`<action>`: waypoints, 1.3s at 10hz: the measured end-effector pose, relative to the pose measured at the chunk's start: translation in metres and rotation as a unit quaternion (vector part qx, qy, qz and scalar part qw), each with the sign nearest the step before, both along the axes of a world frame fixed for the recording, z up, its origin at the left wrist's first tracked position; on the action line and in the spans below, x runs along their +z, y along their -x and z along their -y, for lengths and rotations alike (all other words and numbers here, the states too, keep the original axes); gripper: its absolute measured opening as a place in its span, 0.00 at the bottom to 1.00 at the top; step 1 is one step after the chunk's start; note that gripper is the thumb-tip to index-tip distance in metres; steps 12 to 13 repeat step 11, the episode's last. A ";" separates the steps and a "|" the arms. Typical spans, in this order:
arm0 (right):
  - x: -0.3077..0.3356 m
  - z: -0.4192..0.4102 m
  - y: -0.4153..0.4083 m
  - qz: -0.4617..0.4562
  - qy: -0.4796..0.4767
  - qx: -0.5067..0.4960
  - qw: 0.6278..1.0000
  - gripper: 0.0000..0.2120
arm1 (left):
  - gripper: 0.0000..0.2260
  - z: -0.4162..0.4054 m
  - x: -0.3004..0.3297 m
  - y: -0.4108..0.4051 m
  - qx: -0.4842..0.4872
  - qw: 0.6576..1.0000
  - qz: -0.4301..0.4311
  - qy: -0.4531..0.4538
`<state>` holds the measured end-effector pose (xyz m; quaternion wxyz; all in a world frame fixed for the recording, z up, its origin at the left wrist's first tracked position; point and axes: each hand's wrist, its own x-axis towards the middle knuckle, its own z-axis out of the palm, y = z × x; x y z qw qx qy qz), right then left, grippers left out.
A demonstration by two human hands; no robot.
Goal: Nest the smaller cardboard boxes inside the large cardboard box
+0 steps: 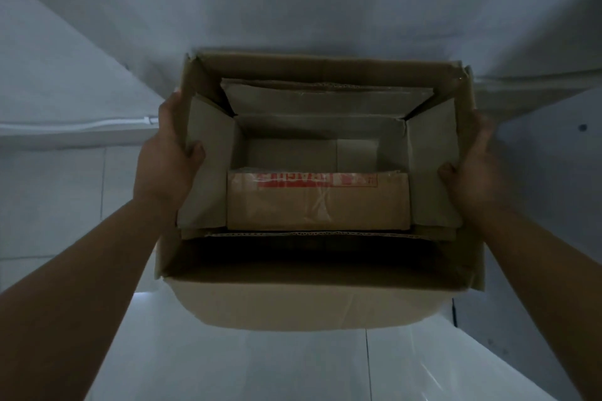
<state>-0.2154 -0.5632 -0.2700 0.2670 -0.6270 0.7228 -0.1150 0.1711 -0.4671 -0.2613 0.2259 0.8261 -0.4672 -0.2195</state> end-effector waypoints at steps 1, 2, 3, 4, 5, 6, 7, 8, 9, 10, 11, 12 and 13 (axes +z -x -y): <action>0.004 0.007 0.002 -0.005 -0.011 0.002 1.000 0.39 | 0.31 0.001 0.000 -0.001 -0.001 1.000 -0.011 0.000; 0.006 0.011 0.003 -0.017 -0.029 0.012 0.999 0.39 | 0.30 0.001 0.000 -0.001 0.011 1.000 -0.004 -0.003; 0.007 0.015 0.006 -0.032 -0.026 0.015 0.999 0.40 | 0.30 0.002 0.000 0.000 0.016 1.000 -0.002 -0.003; 0.005 0.016 0.008 -0.035 -0.015 0.023 0.999 0.41 | 0.28 0.000 -0.001 0.002 0.009 1.000 0.000 0.010; 0.003 0.016 0.005 -0.035 -0.002 0.017 0.999 0.41 | 0.27 -0.001 -0.004 0.002 0.007 1.000 0.011 0.012; 0.001 0.016 0.002 -0.055 0.014 0.017 0.998 0.40 | 0.26 -0.001 -0.006 0.003 0.004 0.999 0.023 0.022; 0.003 0.015 -0.008 -0.055 -0.009 0.009 0.998 0.38 | 0.27 0.000 -0.008 0.007 0.001 1.000 0.015 0.018; 0.014 0.009 -0.013 -0.028 0.008 0.012 1.000 0.35 | 0.29 -0.002 0.000 0.007 -0.027 0.999 -0.035 -0.012; 0.030 0.004 -0.008 0.012 -0.004 0.023 1.000 0.36 | 0.32 0.000 0.018 0.001 -0.063 0.993 -0.085 -0.055; 0.061 -0.006 -0.009 0.033 -0.028 0.043 0.998 0.36 | 0.27 -0.008 0.051 0.007 -0.065 0.993 -0.035 -0.088; 0.103 -0.020 -0.019 0.034 -0.028 0.092 0.995 0.35 | 0.21 -0.024 0.090 0.023 -0.093 0.992 -0.019 -0.084; 0.103 -0.020 -0.019 0.034 -0.028 0.092 0.995 0.35 | 0.21 -0.024 0.090 0.023 -0.093 0.992 -0.019 -0.084; 0.103 -0.020 -0.019 0.034 -0.028 0.092 0.995 0.35 | 0.21 -0.024 0.090 0.023 -0.093 0.992 -0.019 -0.084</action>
